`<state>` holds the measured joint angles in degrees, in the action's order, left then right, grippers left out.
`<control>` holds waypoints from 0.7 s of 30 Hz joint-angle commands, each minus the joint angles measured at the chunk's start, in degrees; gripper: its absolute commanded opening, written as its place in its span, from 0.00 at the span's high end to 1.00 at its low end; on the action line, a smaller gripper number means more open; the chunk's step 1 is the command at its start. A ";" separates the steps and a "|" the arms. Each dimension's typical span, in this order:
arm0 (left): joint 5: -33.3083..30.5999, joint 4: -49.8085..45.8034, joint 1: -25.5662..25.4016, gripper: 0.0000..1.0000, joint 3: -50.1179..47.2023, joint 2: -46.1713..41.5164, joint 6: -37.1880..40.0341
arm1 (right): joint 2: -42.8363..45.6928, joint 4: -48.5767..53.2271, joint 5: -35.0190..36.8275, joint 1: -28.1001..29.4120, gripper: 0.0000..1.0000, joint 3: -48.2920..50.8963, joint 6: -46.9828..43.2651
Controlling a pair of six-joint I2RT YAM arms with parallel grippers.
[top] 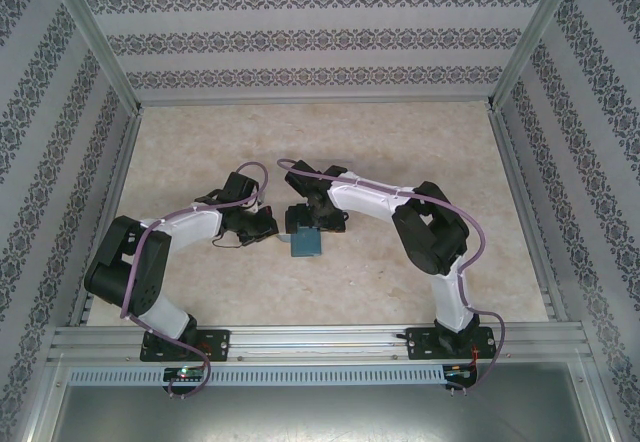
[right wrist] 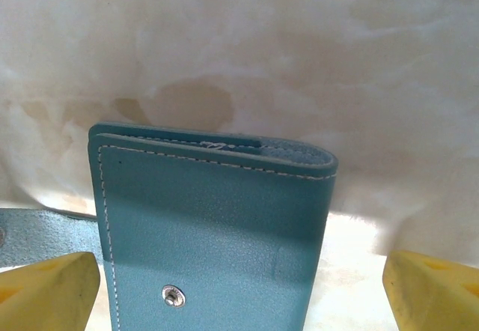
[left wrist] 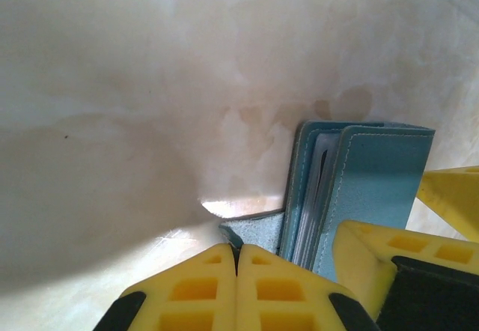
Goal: Take the credit cards out of the card holder
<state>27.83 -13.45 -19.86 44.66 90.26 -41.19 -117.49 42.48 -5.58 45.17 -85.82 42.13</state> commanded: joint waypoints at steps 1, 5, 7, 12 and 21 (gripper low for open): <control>-0.17 -0.26 0.65 0.96 -0.79 0.05 0.59 | -1.14 1.26 0.27 0.77 0.03 -1.36 0.94; 0.42 0.61 0.73 0.96 -1.28 -0.06 0.18 | -1.86 1.13 0.10 0.93 0.03 -1.54 1.09; 0.44 0.61 0.81 0.96 -1.33 0.05 0.17 | -1.97 1.21 0.47 0.98 0.03 -1.55 1.20; 0.25 0.38 0.98 0.96 -1.49 0.14 0.47 | -2.13 2.00 1.69 1.07 0.02 -1.59 1.20; -1.10 -1.83 1.15 0.97 -0.75 0.06 1.76 | 0.36 3.37 3.71 1.07 0.05 -1.63 1.14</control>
<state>28.01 -13.32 -19.49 43.72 90.28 -40.86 -118.74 43.18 -4.73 45.65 -86.24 42.30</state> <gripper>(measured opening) 0.042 0.953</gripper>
